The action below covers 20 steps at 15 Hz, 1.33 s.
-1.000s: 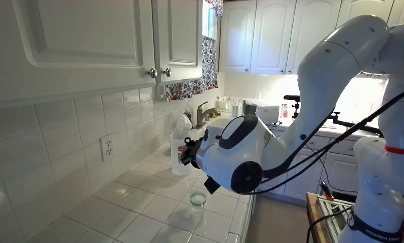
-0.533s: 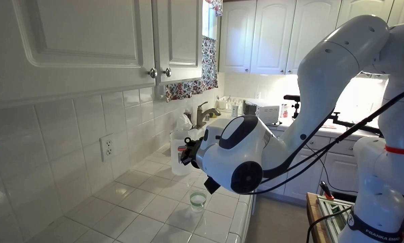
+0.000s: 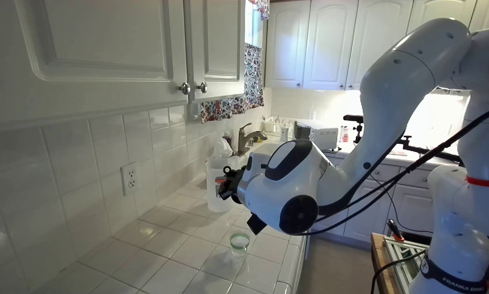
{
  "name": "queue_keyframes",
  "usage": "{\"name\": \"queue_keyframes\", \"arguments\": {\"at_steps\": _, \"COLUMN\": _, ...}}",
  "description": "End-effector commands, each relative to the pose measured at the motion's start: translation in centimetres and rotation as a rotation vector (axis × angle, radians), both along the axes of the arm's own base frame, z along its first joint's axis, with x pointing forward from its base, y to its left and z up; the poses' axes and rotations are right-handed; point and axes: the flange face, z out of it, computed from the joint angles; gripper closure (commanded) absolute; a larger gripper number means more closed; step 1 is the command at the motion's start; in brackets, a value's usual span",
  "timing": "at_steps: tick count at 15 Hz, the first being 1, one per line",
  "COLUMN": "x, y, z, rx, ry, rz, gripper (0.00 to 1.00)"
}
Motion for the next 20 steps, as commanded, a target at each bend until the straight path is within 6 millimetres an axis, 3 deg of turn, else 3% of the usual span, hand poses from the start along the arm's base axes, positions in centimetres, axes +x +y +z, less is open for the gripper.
{"name": "queue_keyframes", "arguments": {"at_steps": 1, "x": 0.6, "y": 0.4, "z": 0.1, "rx": -0.031, "ry": -0.008, "rz": 0.011, "gripper": 0.94}}
{"name": "queue_keyframes", "arguments": {"at_steps": 8, "x": 0.0, "y": 0.1, "z": 0.0, "rx": 0.0, "ry": 0.001, "rz": -0.001, "gripper": 0.94}}
{"name": "queue_keyframes", "arguments": {"at_steps": 9, "x": 0.0, "y": 0.1, "z": 0.0, "rx": 0.0, "ry": 0.001, "rz": -0.001, "gripper": 0.77}}
{"name": "queue_keyframes", "arguments": {"at_steps": 18, "x": 0.0, "y": 0.1, "z": 0.0, "rx": 0.001, "ry": 0.001, "rz": -0.001, "gripper": 0.77}}
{"name": "queue_keyframes", "arguments": {"at_steps": 19, "x": 0.0, "y": -0.6, "z": 0.4, "rx": 0.026, "ry": -0.003, "rz": -0.039, "gripper": 0.94}}
{"name": "queue_keyframes", "arguments": {"at_steps": 20, "x": 0.0, "y": -1.9, "z": 0.9, "rx": 0.075, "ry": -0.01, "rz": -0.087, "gripper": 0.94}}
